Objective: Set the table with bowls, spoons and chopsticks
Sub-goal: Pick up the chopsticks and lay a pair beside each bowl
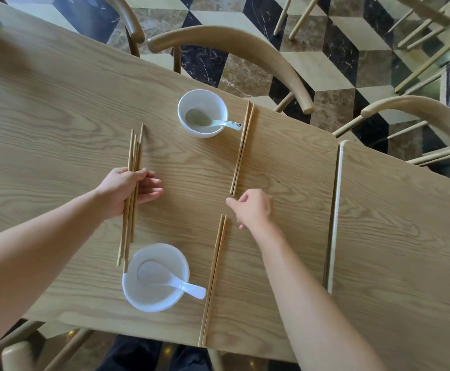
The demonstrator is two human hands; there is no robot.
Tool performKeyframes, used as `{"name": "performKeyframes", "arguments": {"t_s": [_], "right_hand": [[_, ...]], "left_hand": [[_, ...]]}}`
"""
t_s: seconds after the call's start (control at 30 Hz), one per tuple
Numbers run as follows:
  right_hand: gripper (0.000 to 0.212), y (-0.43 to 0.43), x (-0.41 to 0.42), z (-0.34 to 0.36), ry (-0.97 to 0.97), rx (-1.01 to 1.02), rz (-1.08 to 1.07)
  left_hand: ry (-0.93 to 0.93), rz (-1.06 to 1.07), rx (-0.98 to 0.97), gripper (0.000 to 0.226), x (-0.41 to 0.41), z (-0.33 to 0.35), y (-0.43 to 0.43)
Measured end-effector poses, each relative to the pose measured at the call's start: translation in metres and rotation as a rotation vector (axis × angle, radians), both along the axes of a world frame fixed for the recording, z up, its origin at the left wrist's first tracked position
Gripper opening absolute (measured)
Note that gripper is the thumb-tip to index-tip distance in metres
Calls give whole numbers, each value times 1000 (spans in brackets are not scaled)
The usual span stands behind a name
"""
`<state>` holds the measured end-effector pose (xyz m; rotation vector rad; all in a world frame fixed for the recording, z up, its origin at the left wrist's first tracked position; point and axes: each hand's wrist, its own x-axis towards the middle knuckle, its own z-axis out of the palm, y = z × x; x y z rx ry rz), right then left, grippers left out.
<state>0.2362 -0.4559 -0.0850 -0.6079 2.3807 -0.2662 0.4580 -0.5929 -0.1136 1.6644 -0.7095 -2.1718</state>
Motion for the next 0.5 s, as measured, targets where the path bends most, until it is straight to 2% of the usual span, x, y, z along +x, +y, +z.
{"name": "performKeyframes", "arguments": {"t_s": [0.17,0.27,0.5], "right_hand": [[39,39,28,-17,-1,36,43],[34,54,38,-18,1,53,107],[21,64,53,-26,3,-44,38]], "left_hand": [[-74,-54,-82,31,-1,-12,-4],[-139,-104,-143,38,-1,-17,-8],[-170,-143,-149,42,-5,-20,-10]]}}
